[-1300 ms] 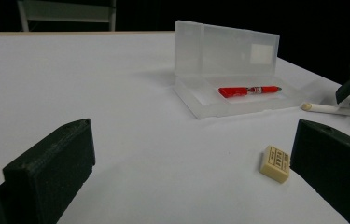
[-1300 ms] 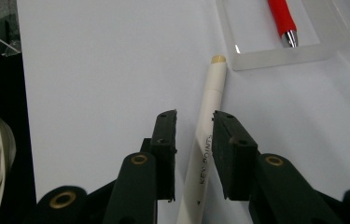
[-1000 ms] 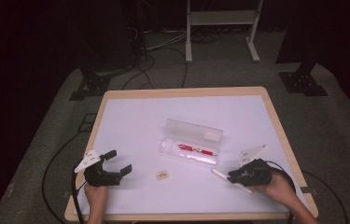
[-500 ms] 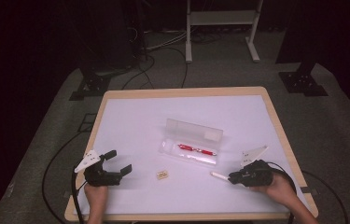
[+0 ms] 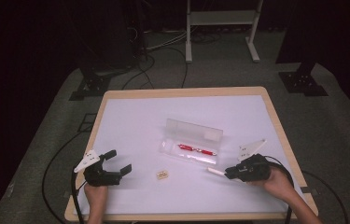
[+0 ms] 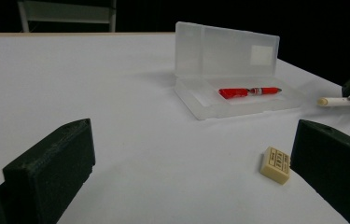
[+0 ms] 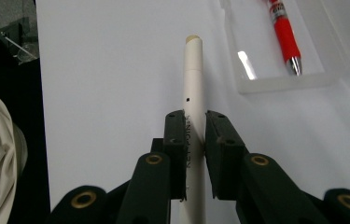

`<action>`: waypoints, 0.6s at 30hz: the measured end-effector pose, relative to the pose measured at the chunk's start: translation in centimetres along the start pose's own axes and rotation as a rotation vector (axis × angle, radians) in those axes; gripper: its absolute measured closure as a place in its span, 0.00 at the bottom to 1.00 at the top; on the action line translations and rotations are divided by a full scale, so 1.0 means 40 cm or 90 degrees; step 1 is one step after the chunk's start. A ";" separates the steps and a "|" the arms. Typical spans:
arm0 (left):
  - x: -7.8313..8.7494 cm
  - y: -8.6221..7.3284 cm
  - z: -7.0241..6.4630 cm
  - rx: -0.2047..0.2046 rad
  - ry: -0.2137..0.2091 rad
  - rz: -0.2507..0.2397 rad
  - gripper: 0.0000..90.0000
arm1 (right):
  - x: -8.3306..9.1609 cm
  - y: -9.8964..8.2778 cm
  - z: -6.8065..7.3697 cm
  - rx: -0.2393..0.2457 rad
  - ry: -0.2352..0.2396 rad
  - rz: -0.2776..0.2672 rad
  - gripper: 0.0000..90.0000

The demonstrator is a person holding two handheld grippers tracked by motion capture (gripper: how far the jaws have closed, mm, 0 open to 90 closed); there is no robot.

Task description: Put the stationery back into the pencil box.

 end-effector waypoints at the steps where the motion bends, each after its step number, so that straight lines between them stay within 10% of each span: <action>1: 0.000 0.000 0.000 0.000 0.000 0.000 0.00 | 0.001 0.008 0.001 0.003 0.000 -0.001 0.87; 18: 0.000 0.000 0.000 -0.001 0.001 -0.001 0.00 | 0.025 0.099 -0.024 0.016 0.001 -0.021 0.87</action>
Point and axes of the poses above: each handheld gripper's, and its own axes: x roughly backward along the jaws, y roughly out of its top, z roughly to its left, the point moved 7 cm from there along -x, roughly forward along the jaws, and after that the axes turned 10 degrees about z, right-handed, at the moved point
